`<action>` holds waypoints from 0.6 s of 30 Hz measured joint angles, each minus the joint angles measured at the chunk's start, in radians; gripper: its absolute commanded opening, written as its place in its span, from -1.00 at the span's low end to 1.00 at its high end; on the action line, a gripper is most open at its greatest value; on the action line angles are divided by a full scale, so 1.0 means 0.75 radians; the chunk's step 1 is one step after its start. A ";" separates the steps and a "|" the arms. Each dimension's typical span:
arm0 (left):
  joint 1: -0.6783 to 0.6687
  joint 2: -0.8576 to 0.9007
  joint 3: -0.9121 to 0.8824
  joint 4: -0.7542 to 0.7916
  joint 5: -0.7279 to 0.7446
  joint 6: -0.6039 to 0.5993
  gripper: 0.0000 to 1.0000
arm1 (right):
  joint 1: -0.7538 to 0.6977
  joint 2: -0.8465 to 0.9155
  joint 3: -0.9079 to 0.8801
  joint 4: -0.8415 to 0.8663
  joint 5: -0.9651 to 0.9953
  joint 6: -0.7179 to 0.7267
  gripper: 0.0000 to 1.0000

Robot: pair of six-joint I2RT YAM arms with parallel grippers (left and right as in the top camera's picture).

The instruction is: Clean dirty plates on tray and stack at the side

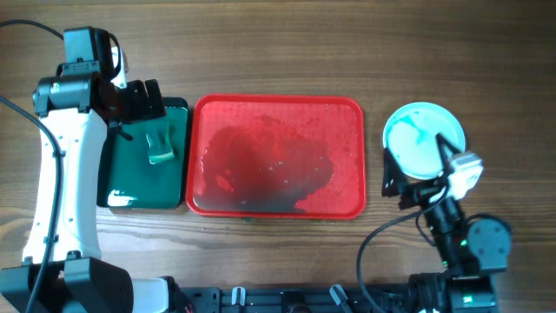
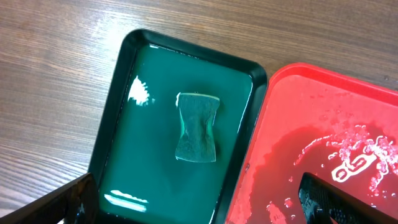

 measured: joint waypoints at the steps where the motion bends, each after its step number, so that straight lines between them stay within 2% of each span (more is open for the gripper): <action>1: 0.000 0.000 0.000 0.000 -0.001 0.000 1.00 | 0.000 -0.045 -0.060 0.017 -0.004 0.001 0.99; 7: 0.000 0.001 0.000 0.000 0.004 0.000 1.00 | 0.000 -0.300 -0.298 0.034 -0.009 0.002 0.99; 18: 0.000 0.001 0.000 0.001 0.003 0.000 1.00 | 0.000 -0.316 -0.345 0.035 -0.009 0.002 1.00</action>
